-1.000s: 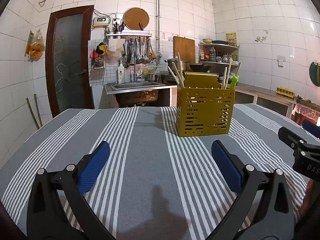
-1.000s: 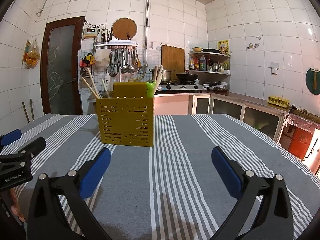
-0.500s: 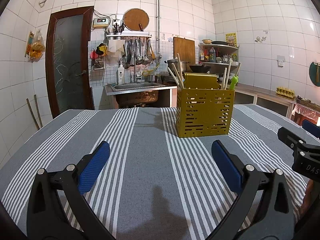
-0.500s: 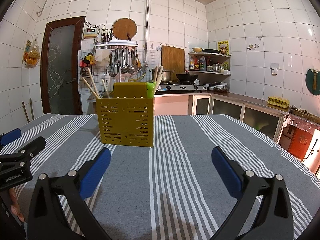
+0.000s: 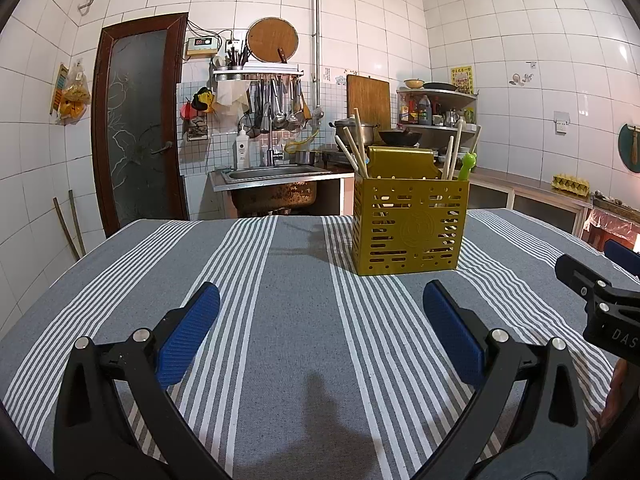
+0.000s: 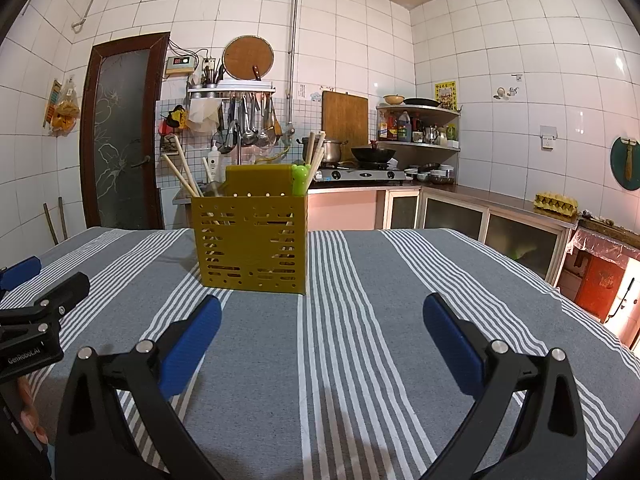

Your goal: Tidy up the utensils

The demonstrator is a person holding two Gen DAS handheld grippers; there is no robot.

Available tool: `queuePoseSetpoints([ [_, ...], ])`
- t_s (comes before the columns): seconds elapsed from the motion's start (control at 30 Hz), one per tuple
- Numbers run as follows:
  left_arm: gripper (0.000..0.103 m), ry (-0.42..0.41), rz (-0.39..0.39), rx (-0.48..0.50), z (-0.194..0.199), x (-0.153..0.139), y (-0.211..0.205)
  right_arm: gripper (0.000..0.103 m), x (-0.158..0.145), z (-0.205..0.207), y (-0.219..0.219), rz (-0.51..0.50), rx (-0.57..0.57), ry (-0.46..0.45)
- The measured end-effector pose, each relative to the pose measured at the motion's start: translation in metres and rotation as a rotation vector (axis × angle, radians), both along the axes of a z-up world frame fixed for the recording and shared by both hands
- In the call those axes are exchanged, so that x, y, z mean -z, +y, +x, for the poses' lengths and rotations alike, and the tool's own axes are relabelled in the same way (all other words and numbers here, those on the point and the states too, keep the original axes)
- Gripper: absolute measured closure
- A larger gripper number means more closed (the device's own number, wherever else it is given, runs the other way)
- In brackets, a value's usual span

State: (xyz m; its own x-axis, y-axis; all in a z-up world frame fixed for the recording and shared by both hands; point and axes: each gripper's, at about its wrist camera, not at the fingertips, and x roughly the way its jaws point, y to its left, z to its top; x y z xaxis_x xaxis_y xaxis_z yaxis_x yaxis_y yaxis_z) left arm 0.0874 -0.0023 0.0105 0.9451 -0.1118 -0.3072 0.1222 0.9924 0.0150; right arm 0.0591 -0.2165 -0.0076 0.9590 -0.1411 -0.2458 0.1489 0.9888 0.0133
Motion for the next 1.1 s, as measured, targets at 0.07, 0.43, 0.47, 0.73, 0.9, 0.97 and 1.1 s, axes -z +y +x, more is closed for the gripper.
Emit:
queuePoseSetpoints([
  [0.07, 0.005, -0.001, 0.0, 0.0, -0.0002, 0.0001, -0.0001, 0.004, 0.0, 0.0, -0.0001, 0.0, 0.0, 0.0],
  [0.43, 0.005, -0.001, 0.001, 0.0, -0.0003, 0.0007, -0.0005, 0.004, 0.0, -0.0001, 0.0001, -0.001, 0.0, 0.0],
  [0.47, 0.005, 0.0, 0.002, -0.002, 0.0001, 0.0009, -0.0005, 0.004, 0.0, 0.0, 0.0001, -0.001, 0.0, 0.0],
  [0.73, 0.005, 0.002, 0.003, -0.001, 0.0028, -0.0027, 0.003, 0.004, 0.0001, -0.0001, 0.0001, -0.001, 0.0, 0.0],
  [0.9, 0.005, 0.002, 0.003, -0.001, 0.0018, -0.0028, 0.0023, 0.004, 0.0002, -0.0001, 0.0004, -0.001, 0.0, 0.001],
  [0.97, 0.005, 0.003, 0.002, -0.001, 0.0029, -0.003, 0.0032, 0.004, 0.0002, -0.0002, 0.0004, -0.001, 0.0, 0.001],
  [1.1, 0.005, 0.003, 0.002, 0.0, 0.0022, -0.0029, 0.0026, 0.004, 0.0004, -0.0001, 0.0002, -0.001, 0.0, 0.001],
])
